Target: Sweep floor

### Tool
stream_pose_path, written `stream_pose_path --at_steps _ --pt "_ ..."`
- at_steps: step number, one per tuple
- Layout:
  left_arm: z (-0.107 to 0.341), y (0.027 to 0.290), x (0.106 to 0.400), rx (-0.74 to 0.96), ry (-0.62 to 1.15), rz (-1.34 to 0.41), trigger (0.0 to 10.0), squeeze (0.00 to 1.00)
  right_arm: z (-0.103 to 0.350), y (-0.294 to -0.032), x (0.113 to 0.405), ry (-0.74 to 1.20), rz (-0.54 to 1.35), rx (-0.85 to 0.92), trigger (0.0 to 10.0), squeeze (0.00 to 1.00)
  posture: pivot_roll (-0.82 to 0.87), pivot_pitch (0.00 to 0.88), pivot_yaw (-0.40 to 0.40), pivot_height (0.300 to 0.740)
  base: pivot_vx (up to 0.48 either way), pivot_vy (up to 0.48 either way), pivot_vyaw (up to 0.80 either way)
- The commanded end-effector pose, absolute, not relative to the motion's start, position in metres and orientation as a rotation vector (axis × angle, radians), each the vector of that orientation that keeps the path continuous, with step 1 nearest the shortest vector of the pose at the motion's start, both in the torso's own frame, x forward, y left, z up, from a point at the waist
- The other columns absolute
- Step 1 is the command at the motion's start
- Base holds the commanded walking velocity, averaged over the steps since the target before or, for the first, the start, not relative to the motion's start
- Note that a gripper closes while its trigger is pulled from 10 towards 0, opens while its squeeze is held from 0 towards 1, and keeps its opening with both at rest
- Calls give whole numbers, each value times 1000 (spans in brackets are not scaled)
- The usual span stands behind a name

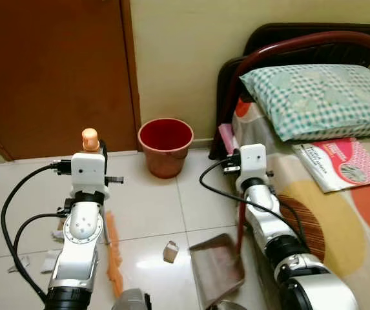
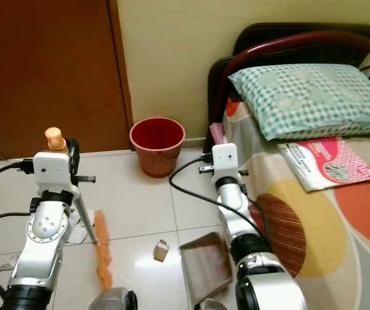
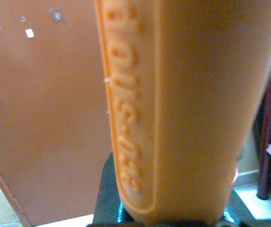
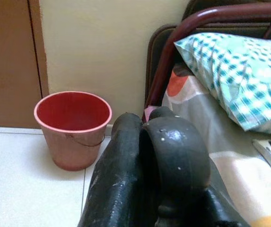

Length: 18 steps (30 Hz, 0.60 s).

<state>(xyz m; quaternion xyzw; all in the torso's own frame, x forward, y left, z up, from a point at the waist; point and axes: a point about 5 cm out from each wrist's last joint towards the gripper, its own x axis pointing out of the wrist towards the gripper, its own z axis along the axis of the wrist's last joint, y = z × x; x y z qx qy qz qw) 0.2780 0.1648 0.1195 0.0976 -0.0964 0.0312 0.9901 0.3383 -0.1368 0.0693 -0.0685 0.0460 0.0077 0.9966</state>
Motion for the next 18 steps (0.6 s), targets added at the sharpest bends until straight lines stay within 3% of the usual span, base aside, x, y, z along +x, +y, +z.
stream_pose_path --at_steps 1,14,18 --pt "112 164 278 169 -148 66 10000 0 85 -138 348 34 -1 -129 10000 0 154 66 -41 740 0 0 0" --pt "117 158 271 116 -172 51 10000 0 75 -132 347 124 -115 -148 10000 0 90 105 -36 740 0 0 0" --pt "116 144 268 99 -163 -49 10000 0 72 -127 342 108 -161 -141 10000 0 93 122 -28 740 0 0 0"
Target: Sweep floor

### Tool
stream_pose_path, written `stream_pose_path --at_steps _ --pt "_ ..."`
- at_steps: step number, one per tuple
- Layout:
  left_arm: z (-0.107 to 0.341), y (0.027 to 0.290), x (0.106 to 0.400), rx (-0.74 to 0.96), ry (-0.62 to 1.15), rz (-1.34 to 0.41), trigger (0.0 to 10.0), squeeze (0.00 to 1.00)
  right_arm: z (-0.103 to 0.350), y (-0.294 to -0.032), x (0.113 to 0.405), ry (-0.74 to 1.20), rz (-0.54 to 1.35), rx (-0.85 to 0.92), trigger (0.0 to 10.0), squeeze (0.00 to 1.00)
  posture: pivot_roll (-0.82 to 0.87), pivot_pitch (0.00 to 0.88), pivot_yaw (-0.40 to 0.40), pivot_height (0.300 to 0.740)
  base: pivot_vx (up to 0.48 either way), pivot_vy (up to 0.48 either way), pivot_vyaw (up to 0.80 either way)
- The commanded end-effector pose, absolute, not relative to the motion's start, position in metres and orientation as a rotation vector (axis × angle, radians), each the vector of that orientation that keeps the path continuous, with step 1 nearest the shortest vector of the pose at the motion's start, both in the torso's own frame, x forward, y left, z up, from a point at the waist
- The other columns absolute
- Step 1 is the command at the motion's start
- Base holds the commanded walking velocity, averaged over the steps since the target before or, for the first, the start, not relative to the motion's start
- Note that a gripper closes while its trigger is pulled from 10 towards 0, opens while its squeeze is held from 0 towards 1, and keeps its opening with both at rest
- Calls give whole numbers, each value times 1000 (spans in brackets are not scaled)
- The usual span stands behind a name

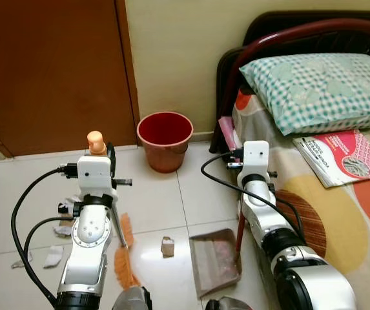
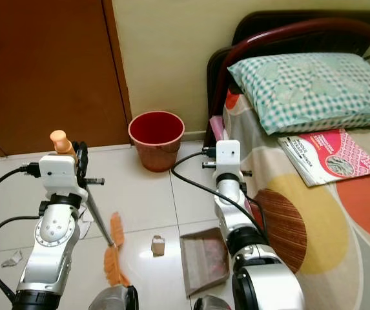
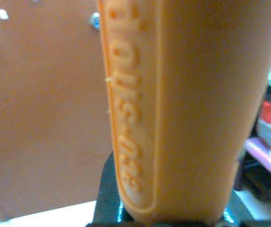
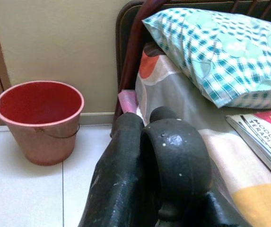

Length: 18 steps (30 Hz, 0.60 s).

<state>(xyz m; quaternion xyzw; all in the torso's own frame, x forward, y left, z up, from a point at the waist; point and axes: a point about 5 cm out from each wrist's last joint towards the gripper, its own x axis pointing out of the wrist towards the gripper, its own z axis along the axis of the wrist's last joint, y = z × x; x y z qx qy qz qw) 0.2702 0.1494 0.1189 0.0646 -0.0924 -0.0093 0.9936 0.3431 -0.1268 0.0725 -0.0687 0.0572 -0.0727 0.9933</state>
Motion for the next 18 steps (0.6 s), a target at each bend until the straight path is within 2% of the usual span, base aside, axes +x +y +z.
stream_pose_path --at_steps 1,12,18 --pt "114 139 268 84 -153 -76 10000 0 74 -124 342 93 -173 -124 10000 0 85 126 -23 740 0 0 0" --pt "123 105 277 -14 -164 -257 10000 0 79 -101 344 61 -164 -95 10000 0 91 137 -18 740 0 0 0" --pt "139 86 288 -138 -184 -262 10000 0 72 -94 339 85 -149 -92 10000 0 92 132 -22 740 0 0 0"
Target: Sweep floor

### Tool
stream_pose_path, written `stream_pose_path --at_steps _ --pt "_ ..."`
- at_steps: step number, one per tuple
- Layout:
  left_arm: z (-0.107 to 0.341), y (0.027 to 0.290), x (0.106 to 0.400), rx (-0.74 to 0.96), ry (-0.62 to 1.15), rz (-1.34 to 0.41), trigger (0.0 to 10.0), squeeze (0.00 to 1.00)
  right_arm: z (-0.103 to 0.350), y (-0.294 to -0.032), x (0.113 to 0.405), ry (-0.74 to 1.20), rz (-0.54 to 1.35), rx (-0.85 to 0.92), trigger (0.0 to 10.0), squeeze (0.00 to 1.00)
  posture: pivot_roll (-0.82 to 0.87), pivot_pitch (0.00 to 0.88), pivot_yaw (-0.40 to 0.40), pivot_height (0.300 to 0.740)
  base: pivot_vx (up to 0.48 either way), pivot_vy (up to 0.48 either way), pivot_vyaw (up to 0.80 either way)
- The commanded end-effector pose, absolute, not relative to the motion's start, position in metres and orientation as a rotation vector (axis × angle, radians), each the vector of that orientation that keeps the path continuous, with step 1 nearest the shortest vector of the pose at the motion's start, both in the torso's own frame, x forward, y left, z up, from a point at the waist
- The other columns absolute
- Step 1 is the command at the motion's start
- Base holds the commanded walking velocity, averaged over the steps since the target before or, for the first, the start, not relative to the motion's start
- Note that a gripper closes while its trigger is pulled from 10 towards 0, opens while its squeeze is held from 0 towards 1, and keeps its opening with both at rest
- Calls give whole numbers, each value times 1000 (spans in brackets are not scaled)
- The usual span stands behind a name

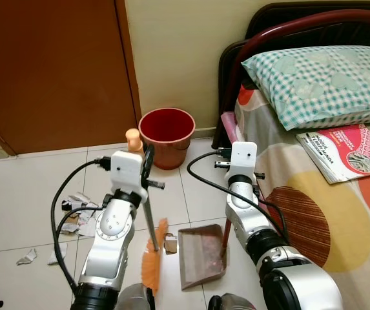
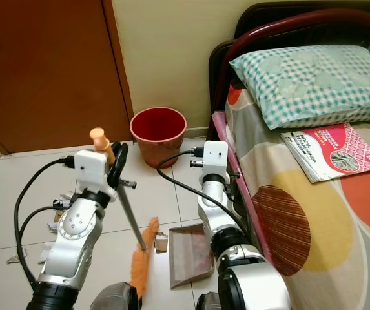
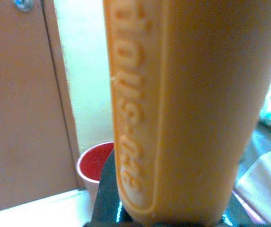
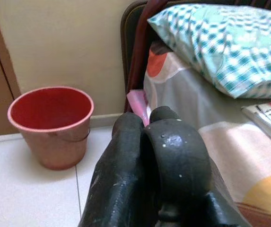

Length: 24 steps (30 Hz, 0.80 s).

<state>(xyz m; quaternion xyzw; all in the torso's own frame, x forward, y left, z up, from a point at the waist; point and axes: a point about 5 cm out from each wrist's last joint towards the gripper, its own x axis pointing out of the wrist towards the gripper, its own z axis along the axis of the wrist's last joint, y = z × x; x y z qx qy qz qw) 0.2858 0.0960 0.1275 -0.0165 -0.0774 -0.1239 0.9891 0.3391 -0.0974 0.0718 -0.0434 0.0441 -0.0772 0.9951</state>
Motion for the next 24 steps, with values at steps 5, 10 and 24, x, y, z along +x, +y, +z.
stream_pose_path --at_steps 5,10,24 --pt "184 74 298 -242 -282 -301 10000 0 71 -92 339 85 -153 -71 10000 0 103 121 4 740 0 0 0" --pt "195 79 303 -275 -299 -294 10000 0 72 -94 340 91 -164 -54 10000 0 101 113 14 740 0 0 0" --pt "199 163 303 -8 -356 -26 10000 0 89 -128 347 20 -109 63 10000 0 72 104 14 740 0 0 0"
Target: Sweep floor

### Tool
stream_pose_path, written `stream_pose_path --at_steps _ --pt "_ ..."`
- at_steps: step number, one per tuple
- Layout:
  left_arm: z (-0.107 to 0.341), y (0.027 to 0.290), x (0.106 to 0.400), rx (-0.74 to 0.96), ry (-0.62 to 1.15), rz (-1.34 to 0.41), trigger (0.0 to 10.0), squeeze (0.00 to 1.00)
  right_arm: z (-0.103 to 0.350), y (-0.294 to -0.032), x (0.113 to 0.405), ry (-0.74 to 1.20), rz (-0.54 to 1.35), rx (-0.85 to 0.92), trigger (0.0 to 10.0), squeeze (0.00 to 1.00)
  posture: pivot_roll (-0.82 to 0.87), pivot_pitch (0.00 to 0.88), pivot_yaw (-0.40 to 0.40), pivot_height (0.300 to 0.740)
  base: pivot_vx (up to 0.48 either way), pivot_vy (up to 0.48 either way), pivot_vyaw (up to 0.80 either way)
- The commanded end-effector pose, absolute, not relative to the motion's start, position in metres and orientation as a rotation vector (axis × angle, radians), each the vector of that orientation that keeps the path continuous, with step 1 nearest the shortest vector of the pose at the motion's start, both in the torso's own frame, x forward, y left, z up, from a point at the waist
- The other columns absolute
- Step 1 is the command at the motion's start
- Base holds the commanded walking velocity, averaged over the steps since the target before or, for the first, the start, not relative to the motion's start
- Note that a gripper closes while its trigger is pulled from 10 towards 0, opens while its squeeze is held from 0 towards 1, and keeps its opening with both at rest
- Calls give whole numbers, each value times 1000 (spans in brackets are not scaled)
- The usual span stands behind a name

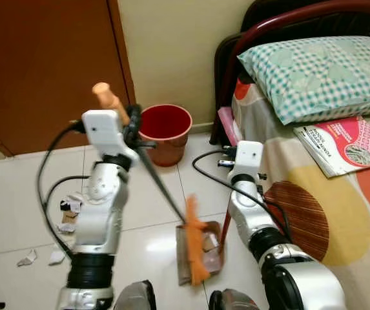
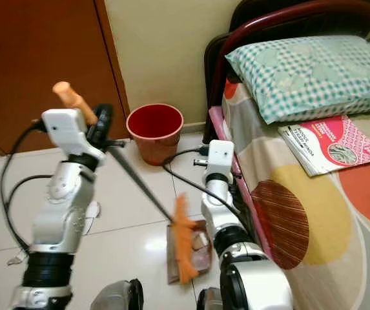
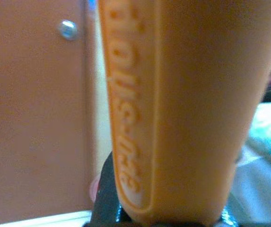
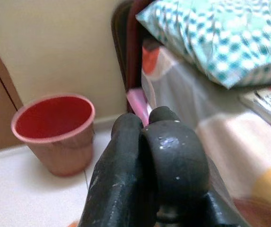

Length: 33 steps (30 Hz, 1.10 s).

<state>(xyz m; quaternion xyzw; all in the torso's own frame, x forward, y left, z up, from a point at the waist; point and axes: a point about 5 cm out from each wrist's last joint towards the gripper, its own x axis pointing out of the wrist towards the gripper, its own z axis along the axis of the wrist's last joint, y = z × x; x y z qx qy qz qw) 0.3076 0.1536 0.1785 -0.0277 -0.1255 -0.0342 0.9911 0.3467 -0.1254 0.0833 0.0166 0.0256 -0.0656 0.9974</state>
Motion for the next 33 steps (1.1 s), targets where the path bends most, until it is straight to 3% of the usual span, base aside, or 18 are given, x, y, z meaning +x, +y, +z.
stream_pose_path --at_steps 1,8,13,20,25,33 --pt "199 167 302 -6 -354 -18 10000 0 90 -132 346 3 -88 80 10000 0 67 102 15 740 0 0 0" --pt "189 174 298 18 -327 -7 10000 0 88 -148 339 3 -92 120 10000 0 44 64 16 740 0 0 0" --pt "153 180 286 193 -234 -14 10000 0 90 -159 331 -12 -88 96 10000 0 29 22 12 740 0 0 0" --pt "110 180 271 164 -103 -10 10000 0 80 -168 316 21 -80 75 10000 0 35 0 -26 740 0 0 0" --pt "91 172 267 134 -60 -25 10000 0 64 -174 301 90 -88 89 10000 0 18 0 -2 740 0 0 0" --pt "97 174 276 136 -92 -29 10000 0 76 -180 305 51 -104 106 10000 0 -3 0 33 740 0 0 0"
